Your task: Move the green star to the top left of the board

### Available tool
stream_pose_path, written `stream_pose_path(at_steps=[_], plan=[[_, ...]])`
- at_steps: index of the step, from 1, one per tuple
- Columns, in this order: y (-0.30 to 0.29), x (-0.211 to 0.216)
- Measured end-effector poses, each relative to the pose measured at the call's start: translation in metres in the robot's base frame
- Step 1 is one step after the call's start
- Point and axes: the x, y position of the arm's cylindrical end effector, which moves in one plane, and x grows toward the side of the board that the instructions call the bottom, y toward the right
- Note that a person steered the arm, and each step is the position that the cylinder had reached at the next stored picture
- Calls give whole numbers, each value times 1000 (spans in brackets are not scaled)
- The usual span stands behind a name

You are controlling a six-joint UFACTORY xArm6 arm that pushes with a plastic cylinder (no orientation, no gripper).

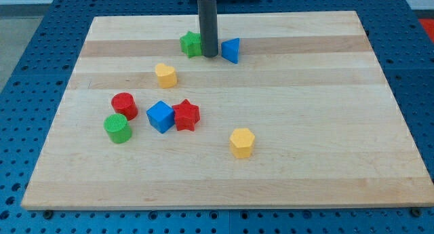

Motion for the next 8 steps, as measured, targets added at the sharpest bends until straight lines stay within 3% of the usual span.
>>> stream_pose_path(at_steps=[2,3,5,7,8], plan=[[-95,-6],[-113,-14],[-113,-54],[-114,-58],[-79,-67]])
